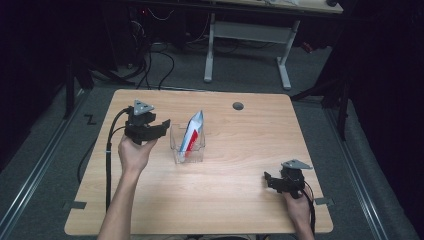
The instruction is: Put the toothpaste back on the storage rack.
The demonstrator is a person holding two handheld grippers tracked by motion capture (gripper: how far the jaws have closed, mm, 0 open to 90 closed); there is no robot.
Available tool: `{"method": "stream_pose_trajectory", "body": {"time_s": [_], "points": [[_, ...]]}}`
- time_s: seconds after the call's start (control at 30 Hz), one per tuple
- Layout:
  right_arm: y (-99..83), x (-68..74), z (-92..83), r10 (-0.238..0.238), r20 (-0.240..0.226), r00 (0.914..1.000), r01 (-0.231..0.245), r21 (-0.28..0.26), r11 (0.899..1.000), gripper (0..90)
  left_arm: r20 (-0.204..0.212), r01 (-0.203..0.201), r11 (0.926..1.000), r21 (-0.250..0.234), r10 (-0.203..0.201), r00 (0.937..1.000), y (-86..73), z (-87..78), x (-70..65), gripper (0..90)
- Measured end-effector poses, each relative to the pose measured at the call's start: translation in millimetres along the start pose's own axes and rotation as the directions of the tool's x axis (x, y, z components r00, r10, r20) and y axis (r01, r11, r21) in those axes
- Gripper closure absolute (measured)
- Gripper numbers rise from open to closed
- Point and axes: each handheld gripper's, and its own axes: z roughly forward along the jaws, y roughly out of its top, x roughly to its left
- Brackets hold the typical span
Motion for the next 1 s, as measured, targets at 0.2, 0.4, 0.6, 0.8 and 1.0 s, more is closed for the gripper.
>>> {"method": "stream_pose_trajectory", "body": {"time_s": [0.2,0.4,0.6,0.8,1.0], "points": [[0.0,0.0,0.0,0.0,0.0,1.0,0.0,0.0,1.0,19.5,-0.006,0.01,0.9999,0.004,-0.01,0.9999,-3.8,-4.6,4.6,42.6],[0.0,0.0,0.0,0.0,0.0,1.0,0.0,0.0,1.0,19.5,-0.01,0.016,0.9999,0.0,-0.016,0.9998,-5.6,-8.5,7.9,41.6],[0.0,0.0,0.0,0.0,0.0,1.0,0.0,0.0,1.0,19.5,-0.017,0.024,0.9997,-0.006,-0.024,0.9996,-7.8,-13.4,11.7,41.2],[0.0,-0.1,0.0,-0.001,0.0,1.0,0.001,0.0,1.0,19.5,-0.024,0.023,0.9997,-0.007,-0.024,0.9994,-10.1,-18.7,14.8,40.8],[0.0,-0.1,0.0,-0.001,0.0,1.0,0.001,0.0,1.0,19.5,-0.041,0.021,0.9997,-0.012,-0.021,0.9989,-14.5,-25.2,18.0,40.8]]}}
